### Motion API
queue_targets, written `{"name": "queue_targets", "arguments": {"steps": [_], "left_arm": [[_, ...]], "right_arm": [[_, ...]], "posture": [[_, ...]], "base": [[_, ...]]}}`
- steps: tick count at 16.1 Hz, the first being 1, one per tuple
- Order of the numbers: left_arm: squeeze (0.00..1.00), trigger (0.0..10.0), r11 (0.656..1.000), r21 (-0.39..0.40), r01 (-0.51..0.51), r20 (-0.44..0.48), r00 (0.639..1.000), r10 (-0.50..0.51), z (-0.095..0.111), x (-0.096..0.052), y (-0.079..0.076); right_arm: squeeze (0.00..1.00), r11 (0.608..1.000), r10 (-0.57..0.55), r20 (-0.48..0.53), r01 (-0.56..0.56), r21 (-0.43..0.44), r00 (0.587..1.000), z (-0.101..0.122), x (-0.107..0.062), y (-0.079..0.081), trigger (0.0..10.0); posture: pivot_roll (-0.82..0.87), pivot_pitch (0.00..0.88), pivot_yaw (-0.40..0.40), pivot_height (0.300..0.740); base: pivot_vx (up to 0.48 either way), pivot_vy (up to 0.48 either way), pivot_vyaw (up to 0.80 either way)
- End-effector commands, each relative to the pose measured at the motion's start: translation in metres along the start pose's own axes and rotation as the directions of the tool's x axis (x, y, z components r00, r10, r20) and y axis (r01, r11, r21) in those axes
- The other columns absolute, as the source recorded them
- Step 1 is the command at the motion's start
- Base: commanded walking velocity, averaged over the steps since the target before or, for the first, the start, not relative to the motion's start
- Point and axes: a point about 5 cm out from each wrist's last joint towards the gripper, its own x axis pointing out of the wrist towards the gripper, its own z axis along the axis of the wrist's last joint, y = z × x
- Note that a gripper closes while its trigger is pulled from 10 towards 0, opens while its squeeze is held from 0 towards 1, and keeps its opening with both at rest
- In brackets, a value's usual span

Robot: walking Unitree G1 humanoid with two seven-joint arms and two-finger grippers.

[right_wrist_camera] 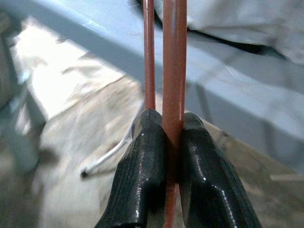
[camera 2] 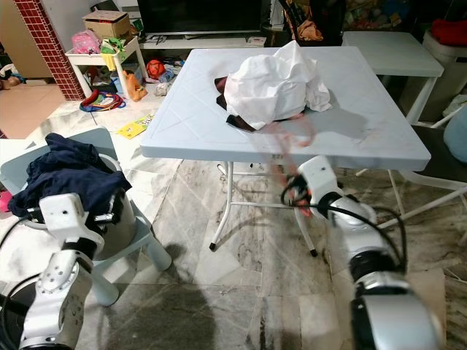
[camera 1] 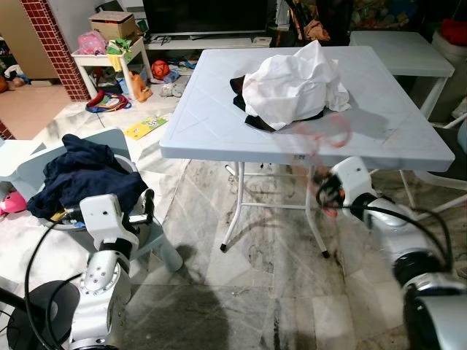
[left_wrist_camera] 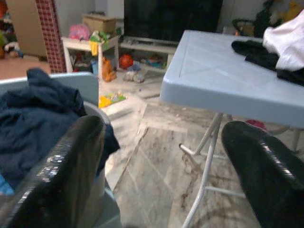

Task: Hang hanger

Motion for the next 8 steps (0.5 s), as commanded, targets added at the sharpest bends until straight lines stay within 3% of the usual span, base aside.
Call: {"name": "queue_targets", "arguments": {"steps": [1,4,5,6,8], "left_arm": [[1.0,10.0,1.0,-0.008,-0.013,-0.016,1.0,0.013,-0.003,0.0,0.005],[1.0,10.0,1.0,-0.009,-0.02,-0.024,1.0,0.02,-0.006,-0.001,0.007],[0.0,10.0,1.0,-0.013,-0.022,-0.044,0.999,0.021,-0.009,0.001,0.006],[0.0,10.0,1.0,-0.02,-0.018,-0.058,0.998,0.017,-0.013,0.0,0.005],[0.0,10.0,1.0,-0.03,-0.007,-0.08,0.997,0.004,-0.018,-0.004,0.004]], "right_arm": [[0.0,0.995,-0.069,0.012,0.068,0.066,0.998,0.0,0.001,0.001,0.0],[0.0,0.984,-0.148,0.011,0.146,0.104,0.989,-0.005,-0.001,0.008,0.0],[0.0,0.957,-0.272,-0.002,0.271,0.103,0.962,-0.014,-0.006,0.016,10.0],[0.0,0.925,-0.366,-0.019,0.366,0.104,0.931,-0.019,-0.011,0.016,10.0],[0.0,0.882,-0.449,-0.075,0.455,0.121,0.891,-0.026,-0.016,0.011,10.0]], "posture": [[-0.1,0.0,0.054,0.74],[-0.11,0.0,0.055,0.74],[-0.1,0.0,0.059,0.74],[-0.11,0.0,0.059,0.74],[-0.11,0.0,0.055,0.74]], "base": [[0.0,0.0,0.0],[0.0,0.0,0.0],[0.0,0.0,0.0],[0.0,0.0,0.0],[0.0,0.0,0.0]]}}
